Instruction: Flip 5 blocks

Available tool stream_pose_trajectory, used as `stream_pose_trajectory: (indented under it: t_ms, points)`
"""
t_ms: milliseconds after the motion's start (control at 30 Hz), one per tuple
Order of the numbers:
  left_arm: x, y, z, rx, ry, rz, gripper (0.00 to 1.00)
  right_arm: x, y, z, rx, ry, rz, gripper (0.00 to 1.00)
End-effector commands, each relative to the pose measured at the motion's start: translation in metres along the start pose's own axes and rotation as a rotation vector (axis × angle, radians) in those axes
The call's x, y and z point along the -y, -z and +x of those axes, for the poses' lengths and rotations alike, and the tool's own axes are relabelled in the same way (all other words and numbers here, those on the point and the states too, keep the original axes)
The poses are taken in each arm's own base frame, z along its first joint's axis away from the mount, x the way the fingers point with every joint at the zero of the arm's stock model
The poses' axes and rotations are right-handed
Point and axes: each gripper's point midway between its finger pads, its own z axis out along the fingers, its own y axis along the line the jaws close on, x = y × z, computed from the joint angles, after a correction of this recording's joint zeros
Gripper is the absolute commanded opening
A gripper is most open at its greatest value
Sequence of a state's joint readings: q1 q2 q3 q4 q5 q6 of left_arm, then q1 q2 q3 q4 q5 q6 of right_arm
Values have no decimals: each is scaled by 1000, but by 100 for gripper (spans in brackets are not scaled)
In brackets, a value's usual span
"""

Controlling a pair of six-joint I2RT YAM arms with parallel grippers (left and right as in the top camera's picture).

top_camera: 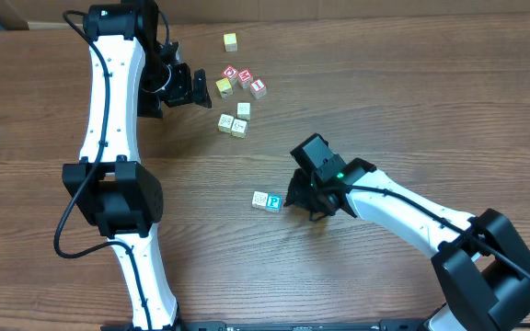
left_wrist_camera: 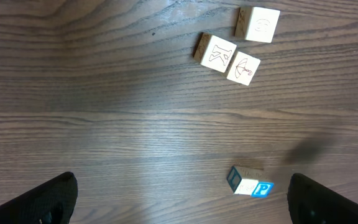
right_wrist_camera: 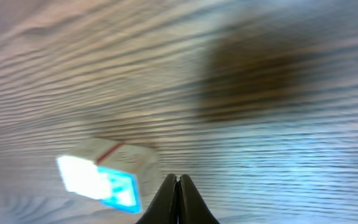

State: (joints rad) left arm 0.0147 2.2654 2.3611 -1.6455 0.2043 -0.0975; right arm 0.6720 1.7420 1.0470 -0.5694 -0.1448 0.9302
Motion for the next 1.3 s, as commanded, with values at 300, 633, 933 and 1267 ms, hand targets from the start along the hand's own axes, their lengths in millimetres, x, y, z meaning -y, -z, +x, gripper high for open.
stream_pose_trajectory:
  t_ms: [300, 633, 933, 1267]
  points:
    - [-2, 1, -3, 10, 10, -4, 100, -11, -3, 55, -108, 28, 22, 4]
    - [-2, 1, -3, 11, 10, -4, 100, -21, -29, 59, 25, 70, 57, 4]
    - [-2, 1, -3, 10, 10, -4, 100, -18, -30, 49, 85, 72, 81, 4]
    - [-2, 1, -3, 10, 10, -4, 100, -16, -29, 43, 118, 74, 94, 4]
